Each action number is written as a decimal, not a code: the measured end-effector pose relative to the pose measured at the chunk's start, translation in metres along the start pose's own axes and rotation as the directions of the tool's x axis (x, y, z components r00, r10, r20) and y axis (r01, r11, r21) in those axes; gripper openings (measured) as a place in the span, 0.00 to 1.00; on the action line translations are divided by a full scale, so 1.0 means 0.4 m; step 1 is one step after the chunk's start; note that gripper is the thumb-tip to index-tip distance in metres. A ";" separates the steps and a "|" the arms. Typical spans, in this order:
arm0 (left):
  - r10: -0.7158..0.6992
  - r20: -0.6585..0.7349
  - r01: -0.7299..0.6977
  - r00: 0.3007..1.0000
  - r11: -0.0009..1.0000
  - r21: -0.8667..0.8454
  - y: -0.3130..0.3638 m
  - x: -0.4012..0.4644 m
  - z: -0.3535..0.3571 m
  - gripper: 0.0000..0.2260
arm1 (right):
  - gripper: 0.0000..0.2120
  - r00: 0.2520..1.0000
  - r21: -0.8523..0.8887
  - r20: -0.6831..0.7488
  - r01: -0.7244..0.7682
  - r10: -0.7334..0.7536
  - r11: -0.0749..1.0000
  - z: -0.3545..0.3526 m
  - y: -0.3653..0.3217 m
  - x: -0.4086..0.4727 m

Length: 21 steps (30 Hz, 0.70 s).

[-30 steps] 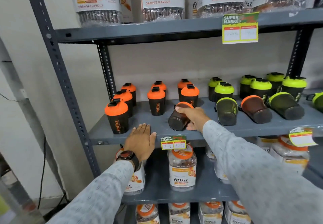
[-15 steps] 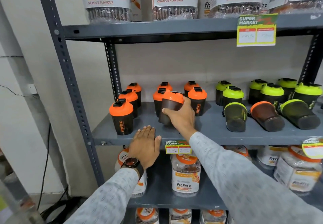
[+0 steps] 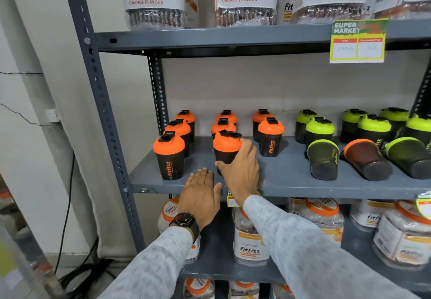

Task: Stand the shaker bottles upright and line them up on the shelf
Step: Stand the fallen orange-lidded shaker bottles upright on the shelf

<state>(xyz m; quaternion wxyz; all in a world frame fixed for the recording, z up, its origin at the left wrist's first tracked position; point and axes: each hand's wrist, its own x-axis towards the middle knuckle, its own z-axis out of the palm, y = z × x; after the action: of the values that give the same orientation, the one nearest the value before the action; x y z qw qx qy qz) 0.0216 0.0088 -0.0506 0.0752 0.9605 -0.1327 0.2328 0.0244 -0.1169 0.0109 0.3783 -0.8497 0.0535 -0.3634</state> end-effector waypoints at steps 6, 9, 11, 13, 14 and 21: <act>0.012 0.002 -0.012 1.000 0.999 -0.047 -0.004 -0.004 -0.003 0.34 | 0.46 0.999 0.035 0.035 0.019 -0.021 0.999 -0.015 0.005 -0.007; -0.026 -0.083 0.011 0.996 0.984 -0.176 0.003 -0.023 -0.005 0.32 | 0.47 0.997 0.099 0.054 0.043 -0.048 0.994 -0.071 0.024 0.001; -0.068 -0.200 0.006 0.978 0.955 -0.296 0.032 -0.045 -0.012 0.29 | 0.42 0.996 0.102 0.032 0.080 -0.084 0.992 -0.121 0.046 0.017; -0.006 -0.294 -0.097 0.956 0.937 -0.337 0.088 -0.056 -0.025 0.26 | 0.35 0.992 0.077 -0.009 0.123 -0.123 0.989 -0.173 0.072 0.039; 0.062 -0.309 -0.167 0.949 0.931 -0.326 0.124 -0.054 -0.033 0.25 | 0.32 0.991 0.058 -0.031 0.131 -0.129 0.990 -0.200 0.086 0.053; 0.299 -0.012 -0.298 0.954 0.944 -0.139 0.330 0.056 -0.039 0.30 | 0.18 0.985 -0.147 -0.169 0.009 -0.034 0.989 -0.403 0.233 0.175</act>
<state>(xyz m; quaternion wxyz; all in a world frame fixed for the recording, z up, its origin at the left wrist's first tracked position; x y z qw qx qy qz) -0.0042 -0.1187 -0.0154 0.1054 0.9228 -0.2928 0.2272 -0.0133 -0.3059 0.0605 0.3051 -0.8412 0.1032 -0.4342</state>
